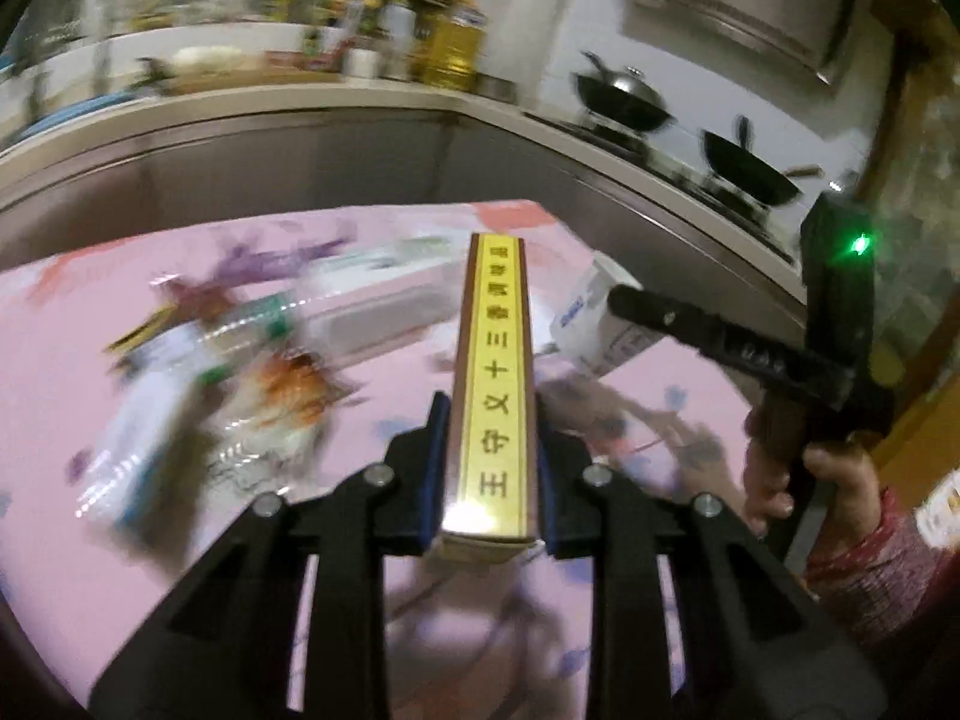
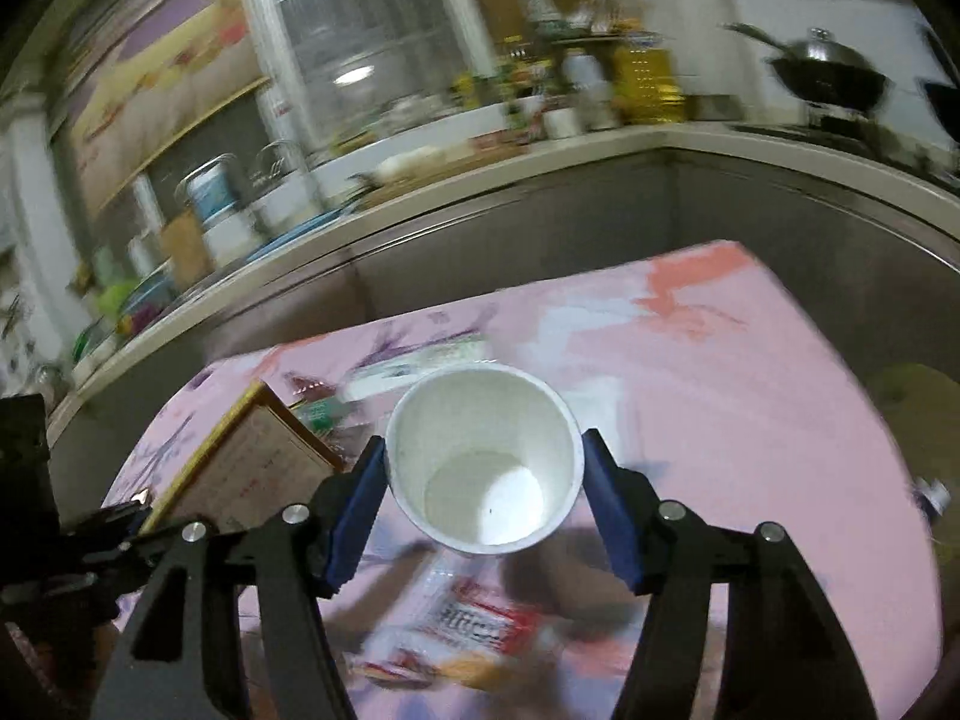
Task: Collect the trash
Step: 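Carry both items to the bin and open both tools to drop them, then move both open tools back over the table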
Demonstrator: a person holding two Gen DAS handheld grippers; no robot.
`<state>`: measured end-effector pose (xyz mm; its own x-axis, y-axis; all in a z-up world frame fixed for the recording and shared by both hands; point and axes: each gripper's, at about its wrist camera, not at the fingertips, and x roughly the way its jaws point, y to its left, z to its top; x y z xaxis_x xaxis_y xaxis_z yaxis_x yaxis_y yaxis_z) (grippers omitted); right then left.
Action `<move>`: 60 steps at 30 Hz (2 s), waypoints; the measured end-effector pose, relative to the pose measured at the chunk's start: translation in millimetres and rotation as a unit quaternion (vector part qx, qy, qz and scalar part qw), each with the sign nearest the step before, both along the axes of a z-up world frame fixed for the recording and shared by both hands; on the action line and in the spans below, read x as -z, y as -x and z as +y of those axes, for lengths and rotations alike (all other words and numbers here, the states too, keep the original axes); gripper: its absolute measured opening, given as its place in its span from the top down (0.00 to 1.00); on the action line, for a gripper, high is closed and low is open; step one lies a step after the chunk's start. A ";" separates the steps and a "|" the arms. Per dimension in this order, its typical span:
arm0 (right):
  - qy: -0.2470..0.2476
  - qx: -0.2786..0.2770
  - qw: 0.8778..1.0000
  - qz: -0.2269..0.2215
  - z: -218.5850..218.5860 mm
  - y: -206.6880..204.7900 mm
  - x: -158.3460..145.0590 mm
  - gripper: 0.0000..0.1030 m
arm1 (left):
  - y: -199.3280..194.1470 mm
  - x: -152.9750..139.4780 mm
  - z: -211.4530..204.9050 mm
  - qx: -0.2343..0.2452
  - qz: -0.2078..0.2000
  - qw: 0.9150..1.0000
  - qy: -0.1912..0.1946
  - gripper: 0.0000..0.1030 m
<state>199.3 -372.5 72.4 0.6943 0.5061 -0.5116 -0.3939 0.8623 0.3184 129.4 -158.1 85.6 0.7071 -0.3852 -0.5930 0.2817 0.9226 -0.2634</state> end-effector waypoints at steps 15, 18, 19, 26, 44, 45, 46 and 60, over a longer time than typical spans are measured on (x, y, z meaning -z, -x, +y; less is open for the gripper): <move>-0.103 0.263 0.958 0.049 -287.4 -27.3 49.6 0.38 | -179.7 15.2 -303.7 0.217 0.086 0.972 -0.037 0.77; -0.102 0.271 0.954 0.069 -304.3 -36.3 68.7 0.37 | -204.1 34.3 -339.6 0.220 0.106 0.969 -0.049 0.77; -0.102 0.271 0.954 0.074 -305.3 -38.6 72.7 0.37 | -210.8 42.2 -351.3 0.220 0.113 0.967 -0.057 0.77; -0.112 0.261 0.954 0.094 -303.5 -55.0 96.0 0.30 | -231.0 73.0 -373.9 0.196 0.137 0.966 -0.095 0.68; -0.140 0.181 0.972 0.045 -225.2 -5.1 44.5 0.30 | -88.5 13.2 -232.6 0.170 0.058 0.983 -0.041 0.63; -0.137 0.171 0.975 0.047 -214.0 -5.6 42.9 0.30 | -76.5 13.6 -221.3 0.165 0.054 0.984 -0.046 0.63; -0.130 0.160 0.977 0.049 -201.9 -4.6 41.9 0.32 | -65.3 14.4 -209.6 0.158 0.050 0.985 -0.053 0.63; -0.030 -0.017 0.995 0.092 -16.2 -0.5 41.4 0.44 | 25.4 49.1 26.0 -0.087 0.049 0.989 -0.109 0.60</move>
